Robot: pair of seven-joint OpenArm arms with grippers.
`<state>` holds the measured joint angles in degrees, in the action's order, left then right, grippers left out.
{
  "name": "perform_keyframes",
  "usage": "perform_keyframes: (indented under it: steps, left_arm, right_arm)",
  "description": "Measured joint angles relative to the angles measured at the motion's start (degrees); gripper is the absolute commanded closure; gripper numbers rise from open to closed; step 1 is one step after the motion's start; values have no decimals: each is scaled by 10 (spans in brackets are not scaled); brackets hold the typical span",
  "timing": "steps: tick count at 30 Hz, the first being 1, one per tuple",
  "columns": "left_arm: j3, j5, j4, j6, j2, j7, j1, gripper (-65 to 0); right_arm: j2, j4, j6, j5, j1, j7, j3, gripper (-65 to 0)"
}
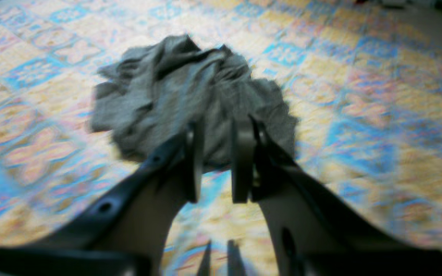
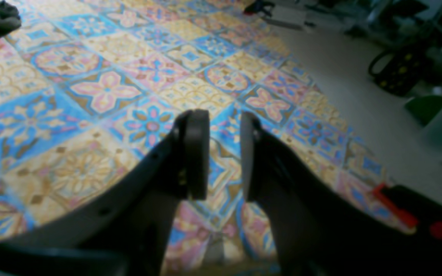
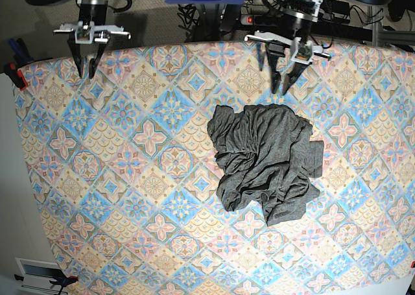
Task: Layout the t-shirt on the table in an organized manner, then fold the t-shirt properly
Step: 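Lower both grippers and move the left gripper toward the grey t-shirt, then grasp the crumpled grey t-shirt with the left gripper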
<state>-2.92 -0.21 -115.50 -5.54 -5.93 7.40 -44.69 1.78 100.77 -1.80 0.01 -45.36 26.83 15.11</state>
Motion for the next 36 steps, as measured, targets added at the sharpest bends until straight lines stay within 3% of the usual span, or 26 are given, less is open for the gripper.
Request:
perform_keyframes:
  steps: [4, 9, 14, 20, 23, 30, 34, 36]
  left_arm:
    - [-5, -1, -2, 1, -9, -38, 39, -153]
    - [-5, 2, -3, 0, -10, -106, 70, -227]
    - [-16, 2, -3, -3, -9, -179, 121, -265]
    - [-45, 3, -3, -1, -12, -230, 162, -324]
    - [-41, 0, -3, -49, -31, -258, 181, -328]
    - [-42, 3, -3, -125, -30, -444, 288, -331]
    - [-42, 7, -3, -176, -32, -521, 345, -331]
    - [-42, 5, -3, -187, -29, -537, 360, -331]
  right_arm:
    - [0, 35, 0, 0, 0, -90, 0, -230]
    - [1, 47, 0, 0, 2, -158, 0, -284]
    - [3, 46, -1, 2, 2, -188, -30, -287]
    - [3, 46, 0, 0, 14, -196, -38, -288]
    - [4, 46, 0, 0, 31, -214, -40, -289]
    - [4, 46, 0, 0, 26, -252, -40, -289]
    - [3, 46, 47, 0, 27, -249, -38, -289]
    - [3, 46, 48, 0, 27, -250, -38, -289]
